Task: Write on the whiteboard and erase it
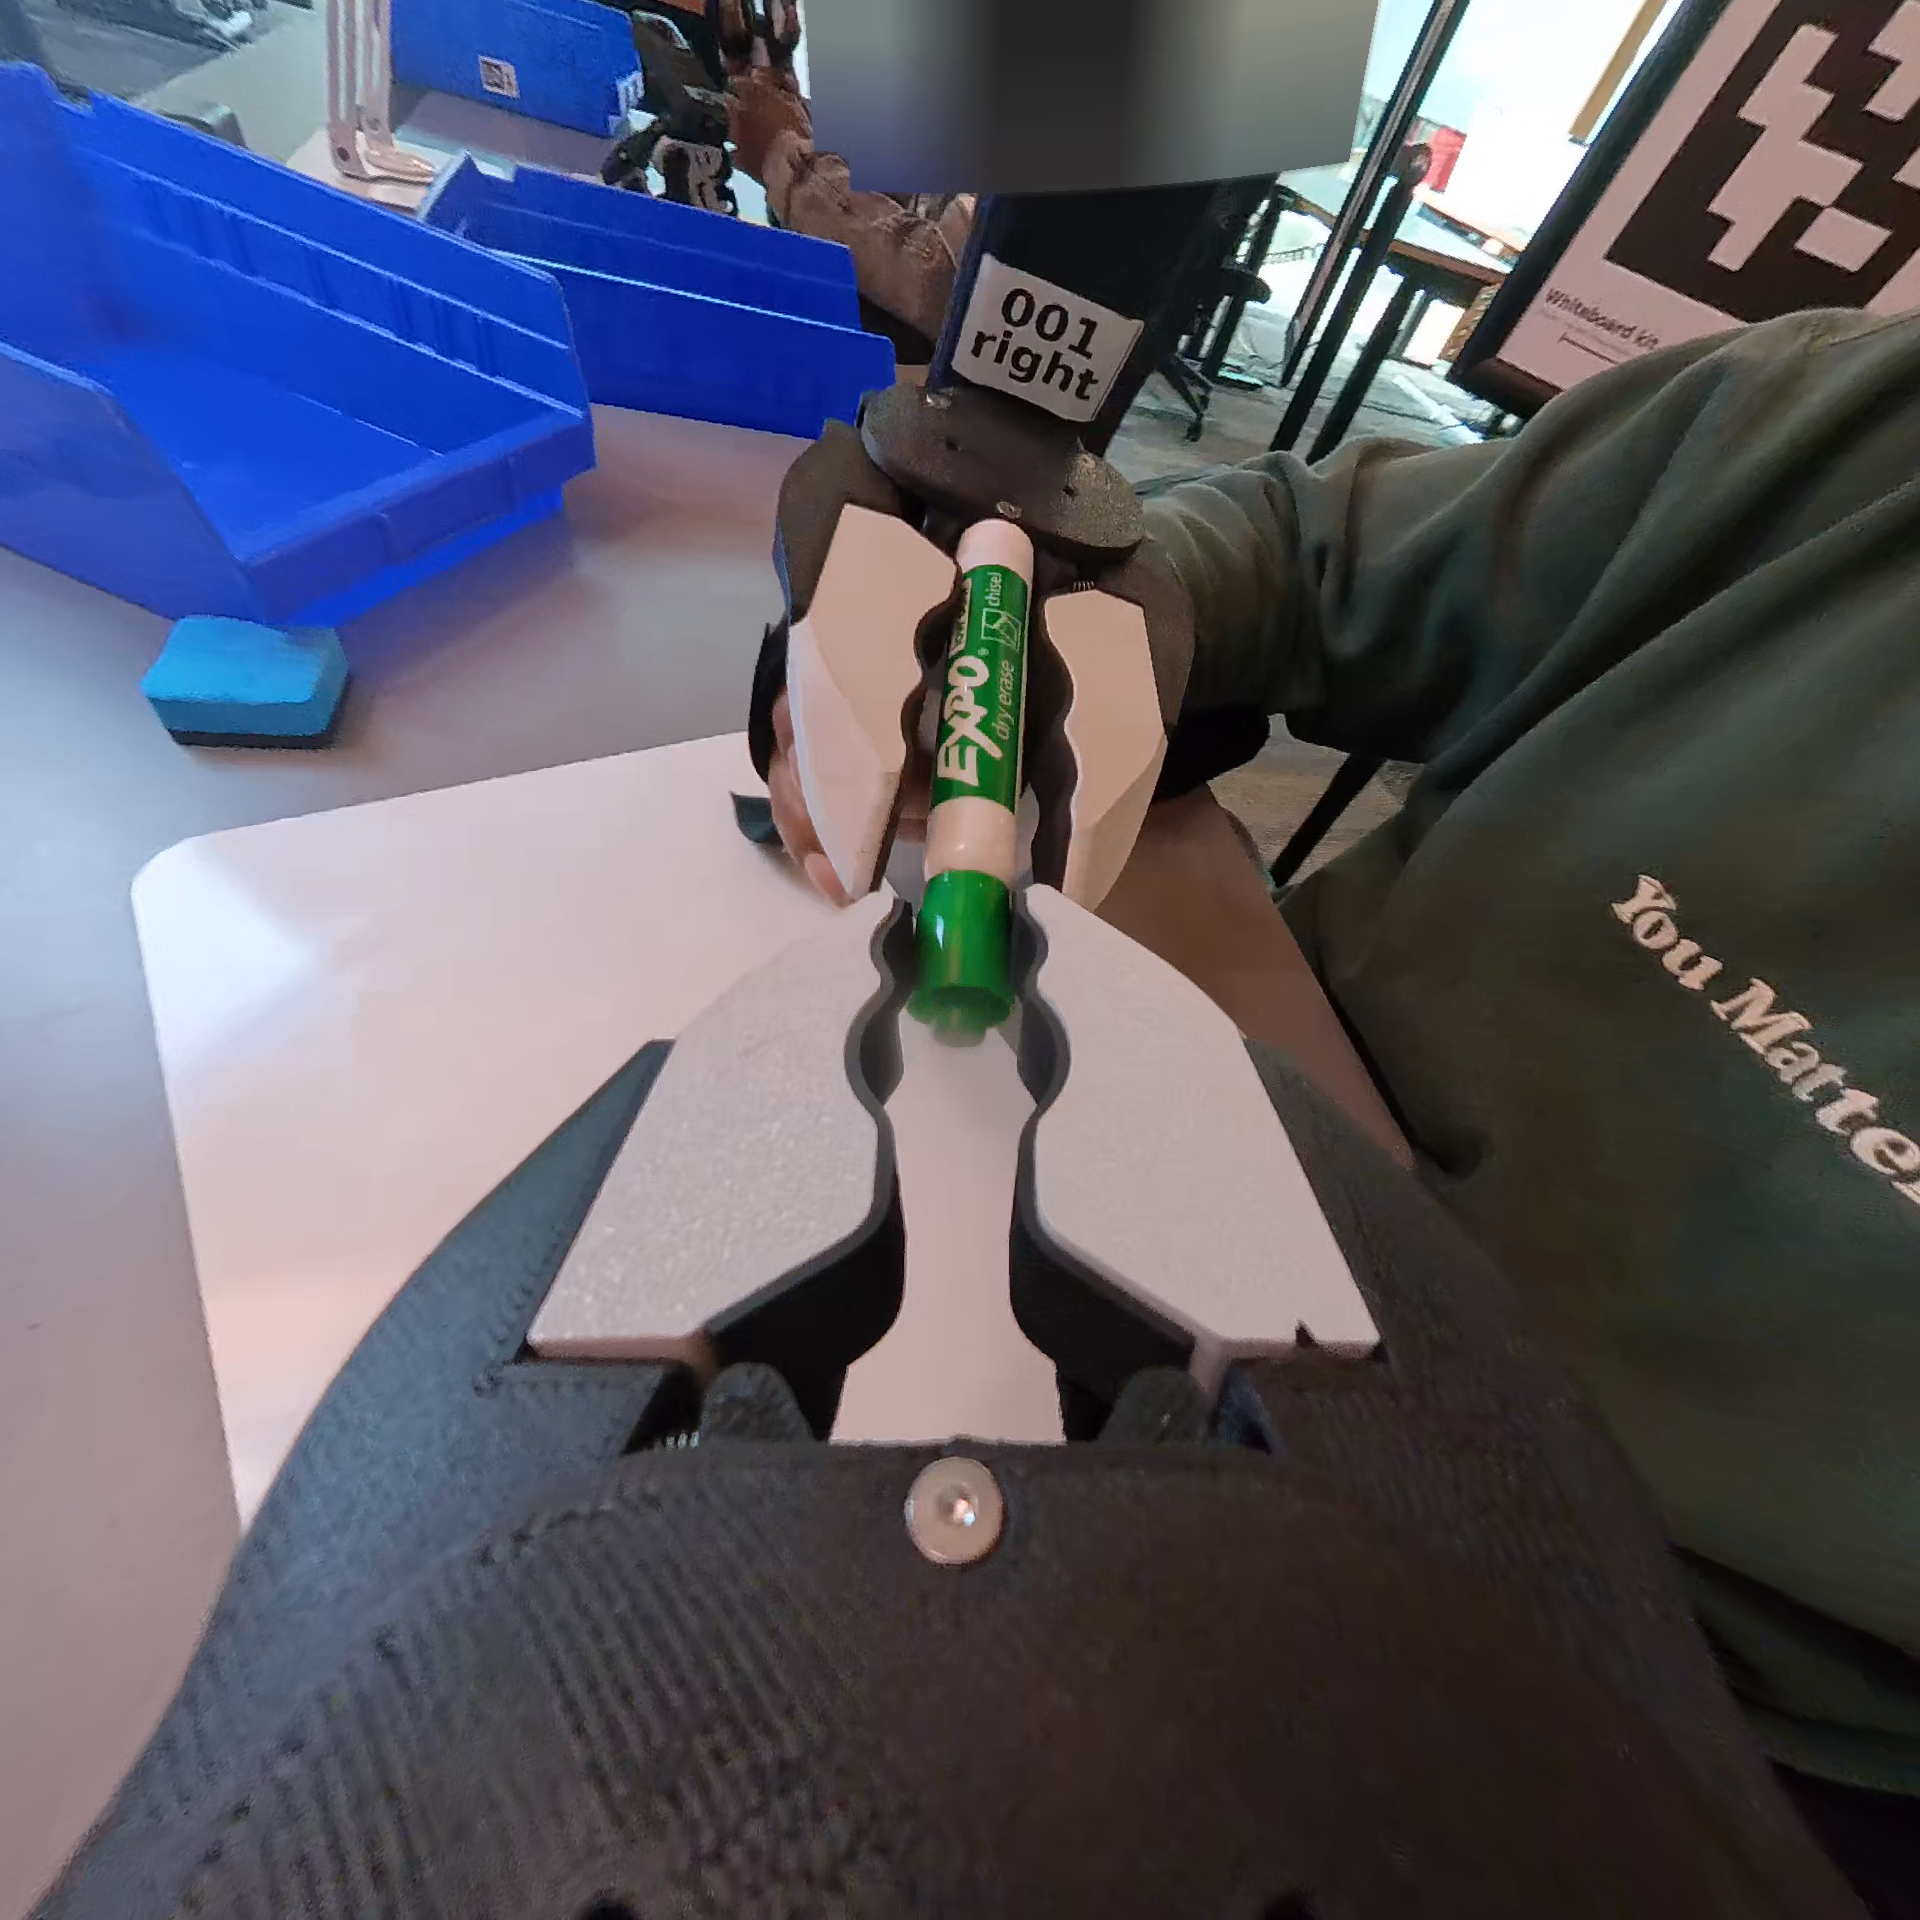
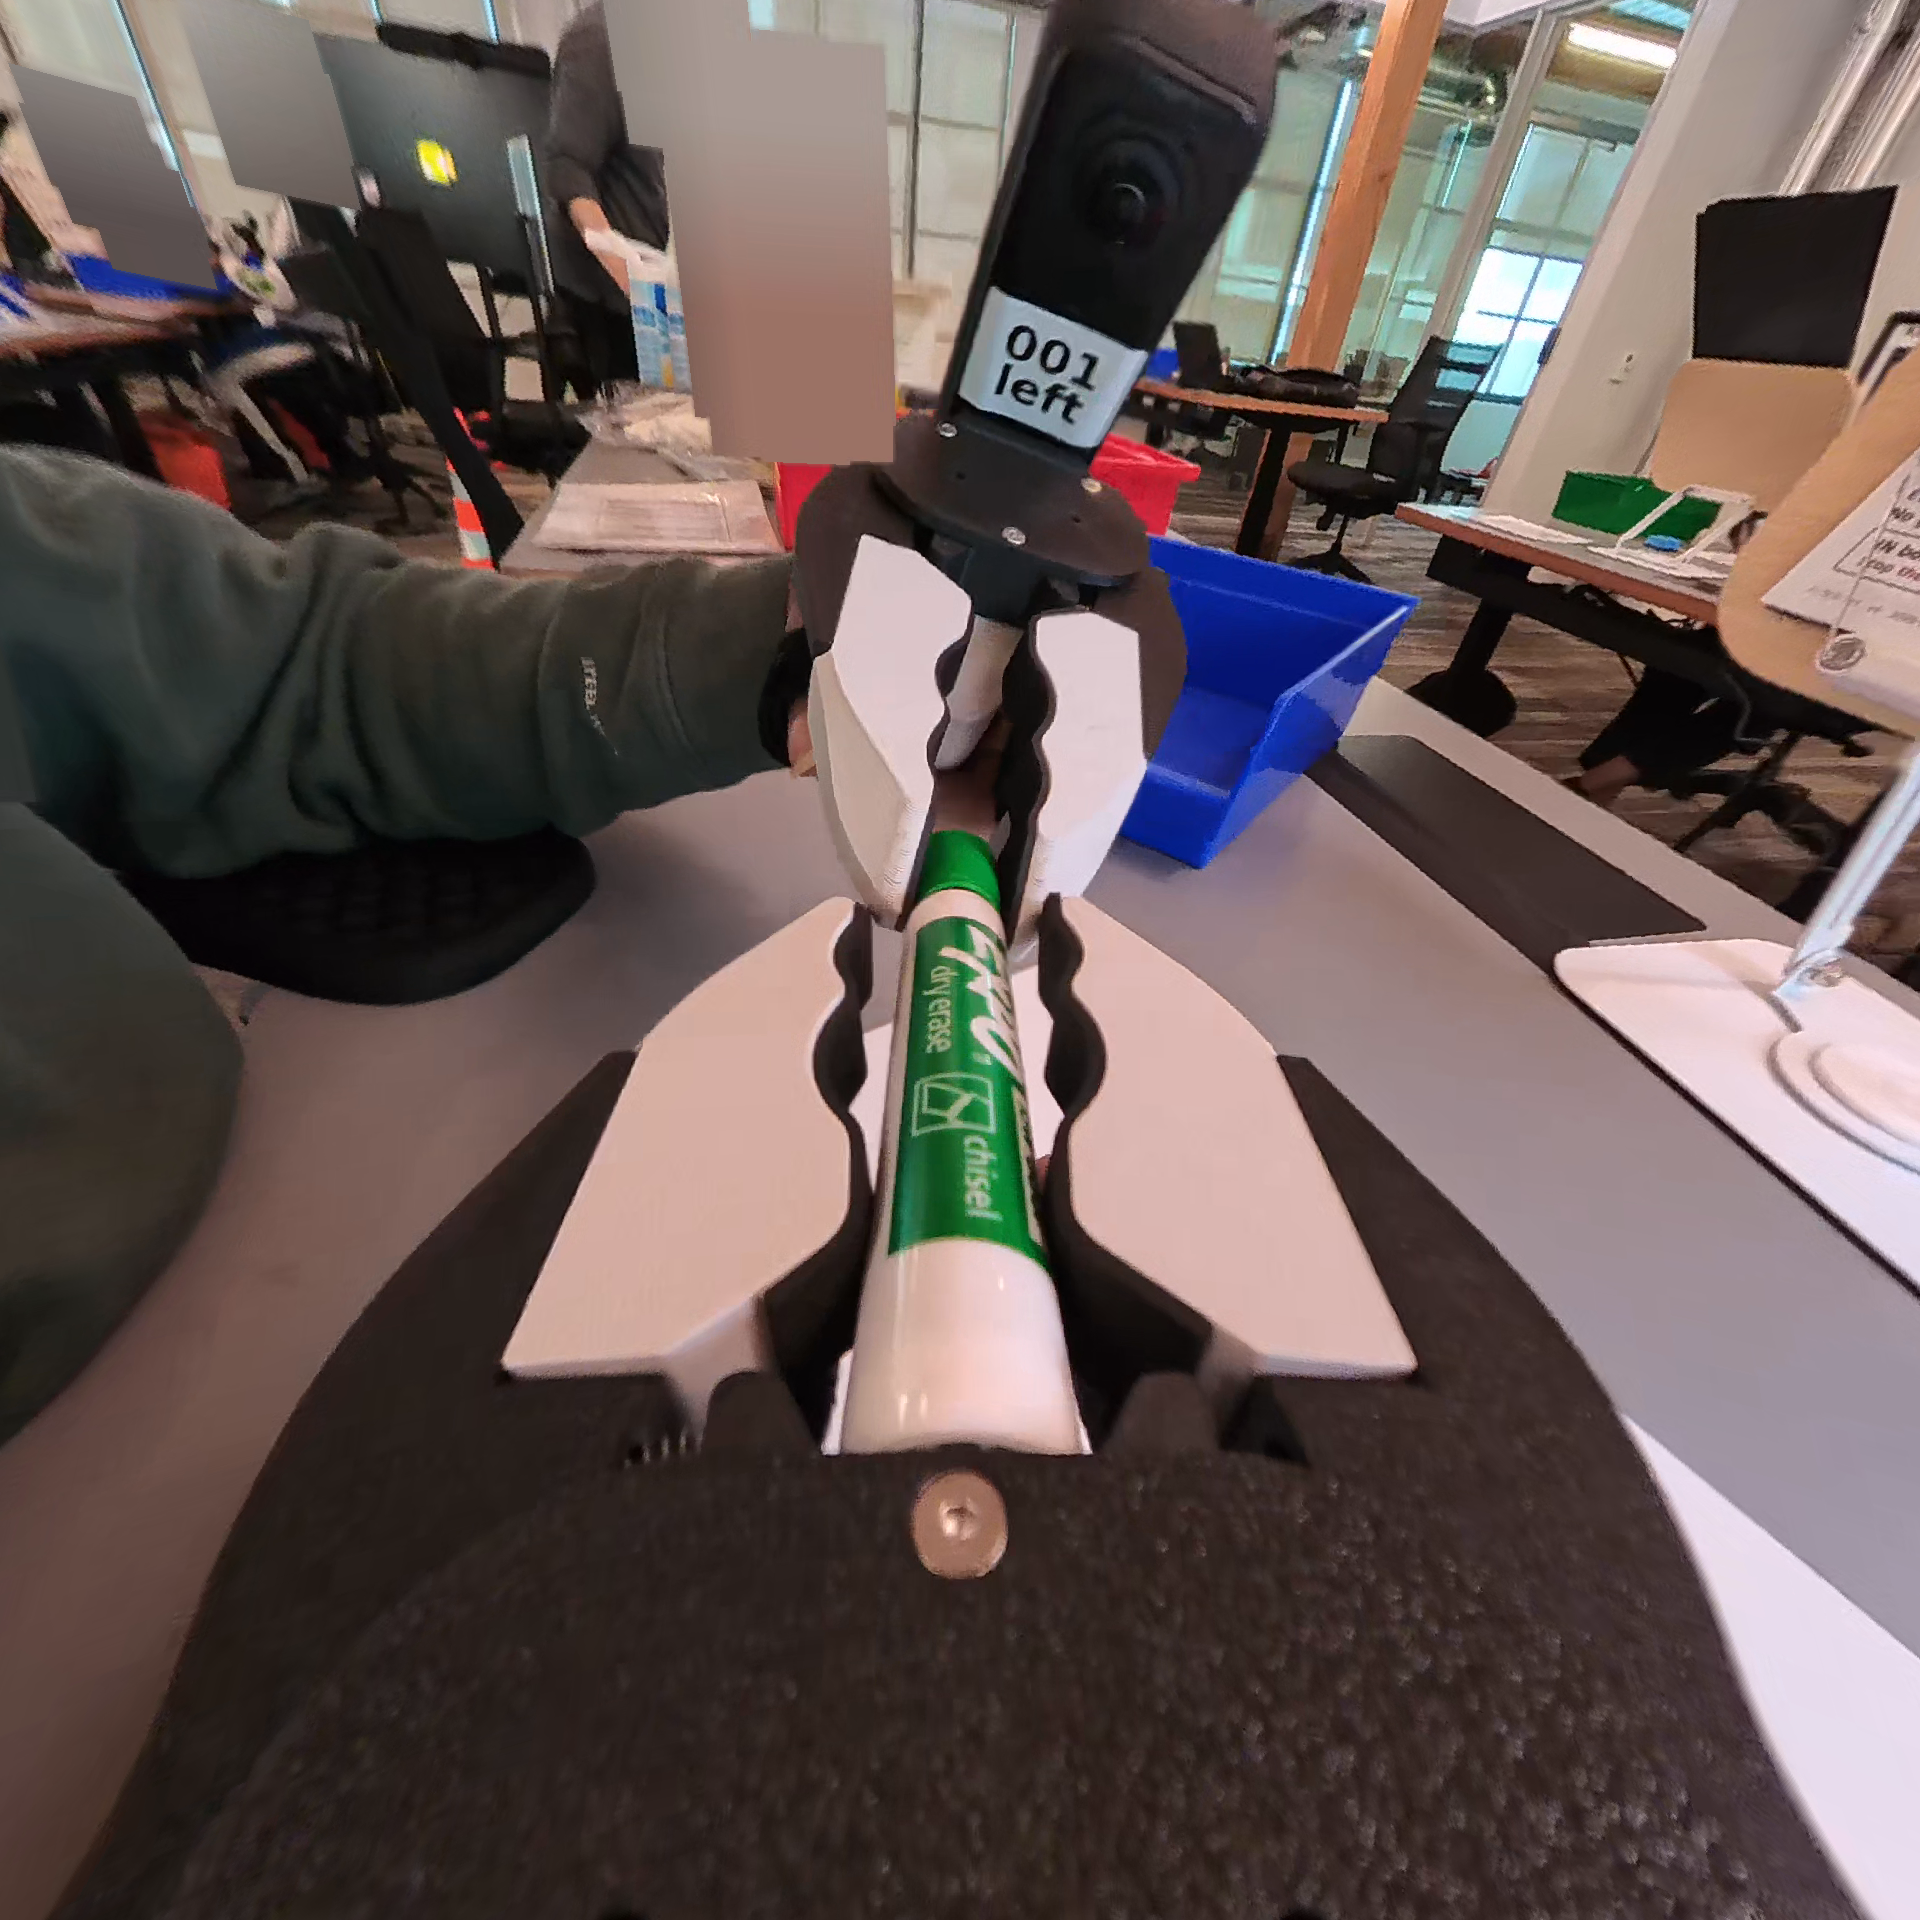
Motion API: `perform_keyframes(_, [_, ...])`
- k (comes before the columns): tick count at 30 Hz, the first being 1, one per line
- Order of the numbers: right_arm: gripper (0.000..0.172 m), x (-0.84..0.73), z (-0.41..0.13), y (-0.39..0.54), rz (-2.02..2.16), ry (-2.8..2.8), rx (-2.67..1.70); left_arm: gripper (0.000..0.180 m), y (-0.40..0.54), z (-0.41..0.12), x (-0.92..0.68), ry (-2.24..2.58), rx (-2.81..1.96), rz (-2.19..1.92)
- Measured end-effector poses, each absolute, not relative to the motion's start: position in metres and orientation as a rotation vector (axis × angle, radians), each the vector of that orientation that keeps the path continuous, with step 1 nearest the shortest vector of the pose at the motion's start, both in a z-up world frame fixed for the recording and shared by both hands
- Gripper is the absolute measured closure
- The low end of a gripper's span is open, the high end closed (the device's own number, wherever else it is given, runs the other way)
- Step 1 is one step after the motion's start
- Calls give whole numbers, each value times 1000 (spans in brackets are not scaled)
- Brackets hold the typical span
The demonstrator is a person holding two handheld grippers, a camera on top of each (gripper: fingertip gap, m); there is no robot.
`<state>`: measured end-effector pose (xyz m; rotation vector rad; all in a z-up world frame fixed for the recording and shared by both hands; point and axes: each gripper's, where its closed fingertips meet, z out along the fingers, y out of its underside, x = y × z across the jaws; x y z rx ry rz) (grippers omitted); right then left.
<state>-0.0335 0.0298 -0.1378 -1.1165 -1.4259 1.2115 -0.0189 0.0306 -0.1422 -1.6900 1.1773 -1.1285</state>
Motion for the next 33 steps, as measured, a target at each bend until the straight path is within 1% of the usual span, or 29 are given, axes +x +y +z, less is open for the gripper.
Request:
perform_keyframes(1, [139,-32,-135,31,1250,-1409,-1127,161,32,-139,-19,1173,-1687,-1108])
perform_keyframes(3, [139,-29,-129,33,1324,-1379,-1143,161,34,-135,-19,1183,-1686,-1048])
perform_keyframes(5, [139,4,-97,62,1465,-1167,-1129,162,55,-134,-61,1076,-1756,-879])
perform_keyframes(6, [139,25,-83,78,1459,-1117,-1107,163,48,-122,-79,1039,-1708,-965])
perform_keyframes(7, [139,37,-82,85,1355,-1139,-1096,163,42,-114,-88,1043,-1657,-962])
perform_keyframes(11, [138,22,-94,70,1274,-1262,-1099,162,47,-89,-72,1044,-1615,-859])
perform_keyframes(21, [138,7,-134,69,1212,-1399,-1262,162,61,-87,-77,846,-1607,-712])
perform_keyframes(26, [136,-4,-146,67,1167,-1452,-1264,162,53,-110,-99,713,-1585,-633])
perform_keyframes(33, [137,-37,-176,56,1106,-1596,-1339,162,50,-166,-123,575,-1576,-551])
